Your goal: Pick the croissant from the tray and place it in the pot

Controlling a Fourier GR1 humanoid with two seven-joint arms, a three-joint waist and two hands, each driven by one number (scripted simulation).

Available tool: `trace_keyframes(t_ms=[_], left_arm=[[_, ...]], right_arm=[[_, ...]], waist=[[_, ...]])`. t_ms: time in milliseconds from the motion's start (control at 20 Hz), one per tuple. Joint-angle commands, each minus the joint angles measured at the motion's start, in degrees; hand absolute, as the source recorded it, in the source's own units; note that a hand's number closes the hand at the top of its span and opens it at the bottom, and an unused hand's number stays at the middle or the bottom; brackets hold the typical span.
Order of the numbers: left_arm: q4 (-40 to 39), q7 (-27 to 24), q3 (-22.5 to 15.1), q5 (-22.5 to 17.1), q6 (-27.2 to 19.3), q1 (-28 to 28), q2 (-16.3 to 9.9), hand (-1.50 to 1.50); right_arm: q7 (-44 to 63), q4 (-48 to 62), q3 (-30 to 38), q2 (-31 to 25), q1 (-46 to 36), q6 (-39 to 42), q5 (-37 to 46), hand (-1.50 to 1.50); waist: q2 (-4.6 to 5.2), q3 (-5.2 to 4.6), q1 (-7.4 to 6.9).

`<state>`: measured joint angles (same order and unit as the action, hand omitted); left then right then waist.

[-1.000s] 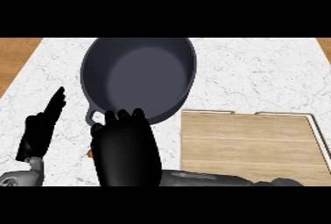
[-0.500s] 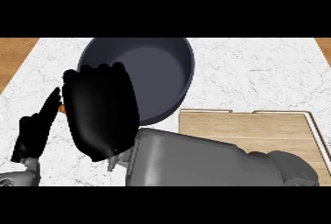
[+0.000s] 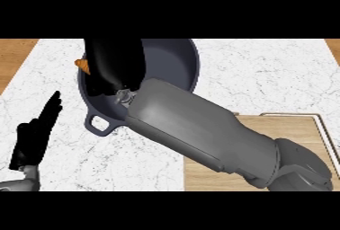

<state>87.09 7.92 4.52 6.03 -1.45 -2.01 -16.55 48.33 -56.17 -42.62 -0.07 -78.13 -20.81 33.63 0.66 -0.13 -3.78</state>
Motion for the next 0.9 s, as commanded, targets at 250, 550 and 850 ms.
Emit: trace_keyframes(t_ms=[250, 550, 850], left_arm=[[-1.7, -1.5, -0.1, 0.1, 0.3, -2.2, 0.7, 0.0], [-1.5, -1.2, -0.2, -0.3, 1.9, -2.9, -0.1, 0.0], [-1.3, -0.5, -2.1, 1.6, 0.5, -3.9, 1.6, 0.0]], right_arm=[[-14.9, 21.1, 0.5, 0.1, -4.3, -3.4, -7.1, 1.5], [-20.3, 26.6, 1.5, 0.1, -1.6, -7.2, -11.6, 1.5], [-25.9, 28.0, 5.5, 0.1, -0.7, -7.0, -19.6, -1.5]], waist=[[0.89, -0.08, -1.53], [1.61, -0.06, -3.22], [1.83, -0.02, -3.95]])
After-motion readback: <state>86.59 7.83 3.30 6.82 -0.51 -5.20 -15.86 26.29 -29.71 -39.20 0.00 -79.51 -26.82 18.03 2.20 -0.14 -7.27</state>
